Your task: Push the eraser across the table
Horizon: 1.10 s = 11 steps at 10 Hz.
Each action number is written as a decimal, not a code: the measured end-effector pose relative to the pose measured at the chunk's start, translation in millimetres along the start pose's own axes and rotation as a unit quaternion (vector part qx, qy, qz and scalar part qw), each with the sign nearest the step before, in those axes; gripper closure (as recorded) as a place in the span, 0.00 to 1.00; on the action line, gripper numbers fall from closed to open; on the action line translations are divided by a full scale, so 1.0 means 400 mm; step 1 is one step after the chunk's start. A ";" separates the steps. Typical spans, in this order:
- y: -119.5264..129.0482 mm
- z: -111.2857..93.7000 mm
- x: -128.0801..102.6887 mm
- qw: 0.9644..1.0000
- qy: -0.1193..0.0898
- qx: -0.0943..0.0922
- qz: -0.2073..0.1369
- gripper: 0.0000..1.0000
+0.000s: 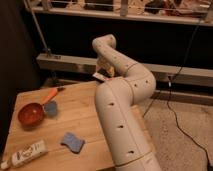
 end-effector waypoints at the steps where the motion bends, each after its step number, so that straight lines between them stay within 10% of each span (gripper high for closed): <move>1: -0.025 -0.004 0.024 1.000 0.001 -0.005 0.004 0.26; 7: -0.148 -0.021 0.118 1.000 -0.012 -0.012 0.026 0.77; 11: -0.116 0.005 0.122 0.999 -0.022 -0.029 0.028 1.00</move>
